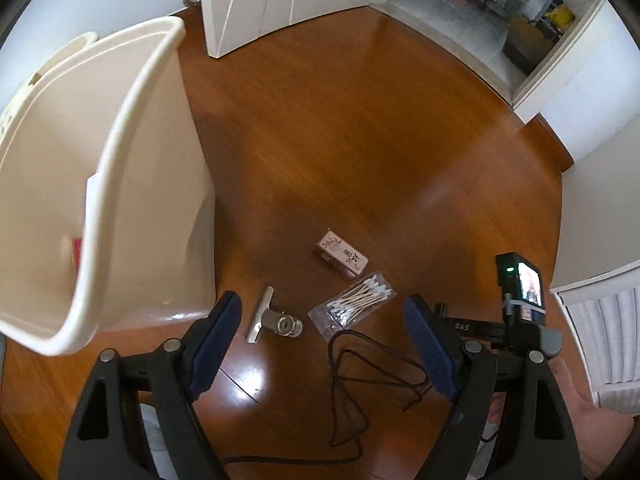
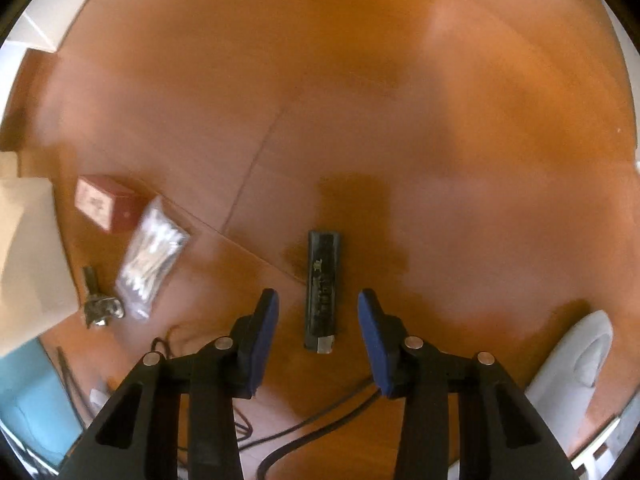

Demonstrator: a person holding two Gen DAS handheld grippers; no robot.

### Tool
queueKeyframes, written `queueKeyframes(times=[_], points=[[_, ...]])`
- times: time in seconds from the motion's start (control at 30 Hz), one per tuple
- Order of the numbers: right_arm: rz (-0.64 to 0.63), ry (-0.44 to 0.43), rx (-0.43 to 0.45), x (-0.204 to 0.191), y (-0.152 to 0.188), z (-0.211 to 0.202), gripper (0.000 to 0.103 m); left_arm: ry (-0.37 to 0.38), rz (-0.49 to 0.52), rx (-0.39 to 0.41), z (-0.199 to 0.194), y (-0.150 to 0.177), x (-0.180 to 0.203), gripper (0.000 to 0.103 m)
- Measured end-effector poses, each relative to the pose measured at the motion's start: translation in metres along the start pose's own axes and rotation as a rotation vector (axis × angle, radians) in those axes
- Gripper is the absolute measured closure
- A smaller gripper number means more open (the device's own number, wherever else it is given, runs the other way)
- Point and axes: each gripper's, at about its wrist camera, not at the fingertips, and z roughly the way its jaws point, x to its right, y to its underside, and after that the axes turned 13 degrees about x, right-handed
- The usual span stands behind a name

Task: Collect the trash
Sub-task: 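Lower the right gripper onto the black lighter and close it, then grasp the small red-white box with the left gripper while the right holds the black lighter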

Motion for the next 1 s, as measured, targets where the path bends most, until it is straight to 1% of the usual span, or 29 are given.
queueKeyframes(times=[0.1, 0.13, 0.2, 0.23, 0.3, 0.33, 0.37, 0.43, 0.47, 0.5, 0.53, 0.6, 0.63, 0.67, 0.7, 0.77, 0.8, 0.83, 0.87, 0.9, 0.93, 1.0], points=[[-0.017, 0.032, -0.023, -0.002, 0.002, 0.016, 0.057, -0.004, 0.021, -0.003, 0.002, 0.002, 0.005, 0.02], [-0.029, 0.042, 0.007, -0.004, 0.002, 0.015, 0.056, -0.006, 0.025, -0.006, 0.003, 0.003, 0.005, 0.02], [-0.089, 0.076, 0.027, -0.012, 0.003, 0.018, 0.054, -0.009, 0.025, -0.018, 0.006, 0.004, 0.006, 0.02], [-0.114, 0.085, 0.03, -0.016, 0.004, 0.019, 0.051, -0.009, 0.025, -0.022, 0.007, 0.004, 0.007, 0.02], [-0.157, 0.111, 0.03, -0.022, 0.007, 0.022, 0.057, -0.011, 0.039, -0.022, 0.01, 0.002, 0.011, 0.02], [-0.174, 0.113, 0.032, -0.025, 0.009, 0.023, 0.063, -0.008, 0.048, -0.023, 0.012, 0.0, 0.012, 0.02], [-0.196, 0.113, 0.033, -0.028, 0.01, 0.023, 0.083, 0.008, 0.065, -0.028, 0.015, -0.002, 0.014, 0.02], [-0.264, 0.116, -0.015, -0.03, 0.011, 0.026, 0.084, 0.053, 0.089, -0.045, 0.021, -0.008, 0.017, 0.02], [-0.29, 0.112, -0.019, -0.029, 0.01, 0.024, 0.084, 0.085, 0.083, -0.075, 0.029, -0.011, 0.016, 0.02], [-0.331, 0.109, -0.006, -0.029, 0.006, 0.019, 0.084, 0.09, 0.076, -0.115, 0.038, -0.012, 0.014, 0.02], [-0.368, 0.114, 0.002, -0.028, 0.0, 0.016, 0.084, 0.068, 0.085, -0.134, 0.047, -0.011, 0.013, 0.02], [-0.429, 0.098, 0.023, -0.019, -0.01, 0.003, 0.084, 0.014, 0.097, -0.131, 0.062, -0.009, 0.014, 0.02], [-0.453, 0.092, 0.035, -0.015, -0.015, -0.004, 0.084, 0.007, 0.075, -0.138, 0.068, -0.008, 0.014, 0.02], [-0.458, 0.078, 0.049, -0.008, -0.022, -0.012, 0.084, 0.003, 0.02, -0.158, 0.077, -0.007, 0.013, 0.02], [-0.442, 0.066, 0.059, -0.002, -0.027, -0.017, 0.084, 0.006, -0.075, -0.182, 0.089, -0.006, 0.011, 0.02], [-0.379, 0.036, 0.085, 0.014, -0.04, -0.023, 0.084, -0.01, -0.255, -0.214, 0.111, -0.006, 0.005, 0.02], [-0.34, 0.021, 0.097, 0.022, -0.046, -0.025, 0.084, -0.008, -0.386, -0.241, 0.126, -0.005, -0.001, 0.02], [-0.316, 0.009, 0.105, 0.03, -0.052, -0.028, 0.084, -0.018, -0.483, -0.257, 0.137, -0.002, -0.007, 0.02], [-0.296, -0.01, 0.116, 0.033, -0.056, -0.029, 0.084, -0.047, -0.612, -0.275, 0.152, 0.001, -0.016, 0.02], [-0.286, -0.027, 0.122, 0.035, -0.058, -0.03, 0.084, -0.063, -0.676, -0.286, 0.161, 0.005, -0.02, 0.02], [-0.278, -0.044, 0.129, 0.036, -0.061, -0.03, 0.084, -0.102, -0.727, -0.304, 0.172, 0.01, -0.024, 0.02], [-0.269, -0.08, 0.146, 0.038, -0.061, -0.032, 0.084, -0.141, -0.743, -0.313, 0.184, 0.015, -0.023, 0.02]])
